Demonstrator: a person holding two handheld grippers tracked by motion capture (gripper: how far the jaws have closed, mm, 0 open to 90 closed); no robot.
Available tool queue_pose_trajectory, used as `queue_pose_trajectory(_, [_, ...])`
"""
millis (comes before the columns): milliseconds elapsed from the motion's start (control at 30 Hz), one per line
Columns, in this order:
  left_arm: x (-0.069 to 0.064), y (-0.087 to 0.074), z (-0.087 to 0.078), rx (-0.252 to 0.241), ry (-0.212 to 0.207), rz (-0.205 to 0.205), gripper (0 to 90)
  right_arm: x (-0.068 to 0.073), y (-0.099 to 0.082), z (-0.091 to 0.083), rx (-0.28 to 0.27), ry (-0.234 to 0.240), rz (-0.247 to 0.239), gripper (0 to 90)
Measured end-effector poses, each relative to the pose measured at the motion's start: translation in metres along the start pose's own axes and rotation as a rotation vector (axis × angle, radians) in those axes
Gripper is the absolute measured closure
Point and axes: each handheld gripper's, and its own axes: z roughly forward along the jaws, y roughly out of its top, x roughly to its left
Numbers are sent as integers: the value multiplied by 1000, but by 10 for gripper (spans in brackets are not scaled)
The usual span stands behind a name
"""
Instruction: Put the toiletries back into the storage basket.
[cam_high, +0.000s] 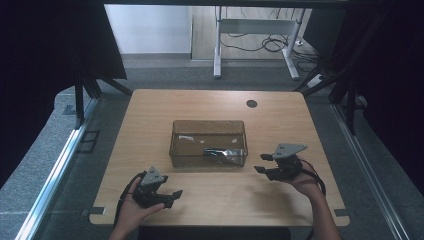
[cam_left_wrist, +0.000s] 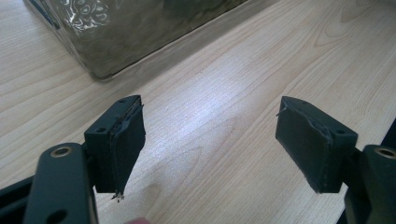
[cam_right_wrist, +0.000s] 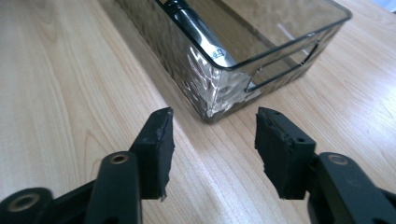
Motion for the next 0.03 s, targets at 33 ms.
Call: queue_pose_trajectory(33, [0, 0, 0, 0, 0, 0, 244, 0, 0, 0, 0, 0, 0, 462])
